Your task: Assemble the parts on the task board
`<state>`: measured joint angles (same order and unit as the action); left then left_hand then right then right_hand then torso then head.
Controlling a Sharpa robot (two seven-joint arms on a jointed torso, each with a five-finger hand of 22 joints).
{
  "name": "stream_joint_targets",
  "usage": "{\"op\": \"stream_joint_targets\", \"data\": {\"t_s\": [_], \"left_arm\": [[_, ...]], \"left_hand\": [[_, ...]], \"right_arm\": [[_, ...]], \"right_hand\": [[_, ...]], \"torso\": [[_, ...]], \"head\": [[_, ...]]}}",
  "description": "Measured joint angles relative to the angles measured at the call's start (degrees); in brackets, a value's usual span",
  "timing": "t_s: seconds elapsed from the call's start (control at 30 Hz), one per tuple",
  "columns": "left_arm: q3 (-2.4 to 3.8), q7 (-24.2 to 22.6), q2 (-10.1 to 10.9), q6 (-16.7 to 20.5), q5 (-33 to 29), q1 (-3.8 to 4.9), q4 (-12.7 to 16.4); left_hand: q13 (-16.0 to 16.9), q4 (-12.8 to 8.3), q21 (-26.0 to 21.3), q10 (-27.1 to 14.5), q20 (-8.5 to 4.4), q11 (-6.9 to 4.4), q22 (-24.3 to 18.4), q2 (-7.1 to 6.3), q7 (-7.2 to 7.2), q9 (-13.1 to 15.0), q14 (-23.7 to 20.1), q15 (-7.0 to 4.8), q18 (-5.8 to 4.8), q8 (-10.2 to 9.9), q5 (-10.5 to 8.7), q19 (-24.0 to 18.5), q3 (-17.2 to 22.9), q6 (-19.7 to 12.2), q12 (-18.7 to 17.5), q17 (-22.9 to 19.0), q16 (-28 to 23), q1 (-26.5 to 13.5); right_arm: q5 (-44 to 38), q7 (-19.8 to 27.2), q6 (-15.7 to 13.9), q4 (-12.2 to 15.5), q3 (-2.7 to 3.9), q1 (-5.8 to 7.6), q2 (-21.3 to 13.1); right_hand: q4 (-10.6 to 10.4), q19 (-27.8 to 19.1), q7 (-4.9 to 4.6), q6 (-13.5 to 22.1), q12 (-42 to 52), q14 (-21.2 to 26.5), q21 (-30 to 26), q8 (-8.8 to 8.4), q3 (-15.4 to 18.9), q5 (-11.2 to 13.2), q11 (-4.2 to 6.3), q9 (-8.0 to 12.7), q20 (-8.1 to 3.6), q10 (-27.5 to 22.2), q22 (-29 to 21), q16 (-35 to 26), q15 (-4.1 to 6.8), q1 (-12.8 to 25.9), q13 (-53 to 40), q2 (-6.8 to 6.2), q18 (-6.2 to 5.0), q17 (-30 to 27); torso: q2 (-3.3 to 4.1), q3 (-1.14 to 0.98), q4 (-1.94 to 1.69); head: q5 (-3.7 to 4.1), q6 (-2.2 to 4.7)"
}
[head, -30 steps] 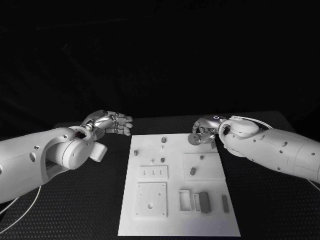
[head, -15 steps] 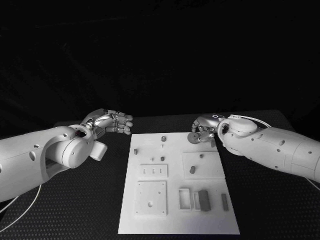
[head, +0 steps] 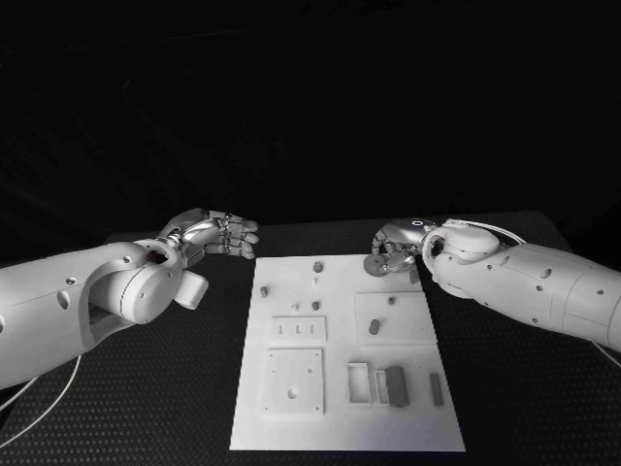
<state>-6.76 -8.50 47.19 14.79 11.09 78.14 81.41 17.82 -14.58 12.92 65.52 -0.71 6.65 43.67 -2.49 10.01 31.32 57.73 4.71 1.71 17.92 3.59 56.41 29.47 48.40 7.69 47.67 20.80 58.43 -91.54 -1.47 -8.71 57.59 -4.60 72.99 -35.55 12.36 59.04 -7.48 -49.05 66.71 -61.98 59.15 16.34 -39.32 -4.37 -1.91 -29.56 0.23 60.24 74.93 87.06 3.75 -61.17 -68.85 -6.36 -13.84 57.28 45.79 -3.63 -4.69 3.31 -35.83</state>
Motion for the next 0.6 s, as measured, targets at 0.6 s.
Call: {"op": "stream_joint_targets", "data": {"t_s": [0.6], "left_arm": [[0.0,0.0,0.1,0.0,0.0,0.0,0.2]], "left_hand": [[0.1,0.0,0.0,0.0,0.0,0.0,0.0,0.0,0.0,0.0,0.0,0.0,0.0,0.0,0.0,0.0,0.0,0.0,0.0,0.1,0.0,0.0]], "right_arm": [[-1.5,0.0,-1.0,0.8,-0.14,-0.17,-0.2]], "right_hand": [[1.6,-0.2,0.32,0.3,0.8,-0.1,0.5,1.22,-0.1,-0.1,-0.04,-0.3,0.16,-0.8,0.0,0.7,0.65,0.9,1.5,4.05,0.0,-1.3]], "torso": [[-0.01,-0.04,0.07]], "head": [[-0.04,-0.14]]}}
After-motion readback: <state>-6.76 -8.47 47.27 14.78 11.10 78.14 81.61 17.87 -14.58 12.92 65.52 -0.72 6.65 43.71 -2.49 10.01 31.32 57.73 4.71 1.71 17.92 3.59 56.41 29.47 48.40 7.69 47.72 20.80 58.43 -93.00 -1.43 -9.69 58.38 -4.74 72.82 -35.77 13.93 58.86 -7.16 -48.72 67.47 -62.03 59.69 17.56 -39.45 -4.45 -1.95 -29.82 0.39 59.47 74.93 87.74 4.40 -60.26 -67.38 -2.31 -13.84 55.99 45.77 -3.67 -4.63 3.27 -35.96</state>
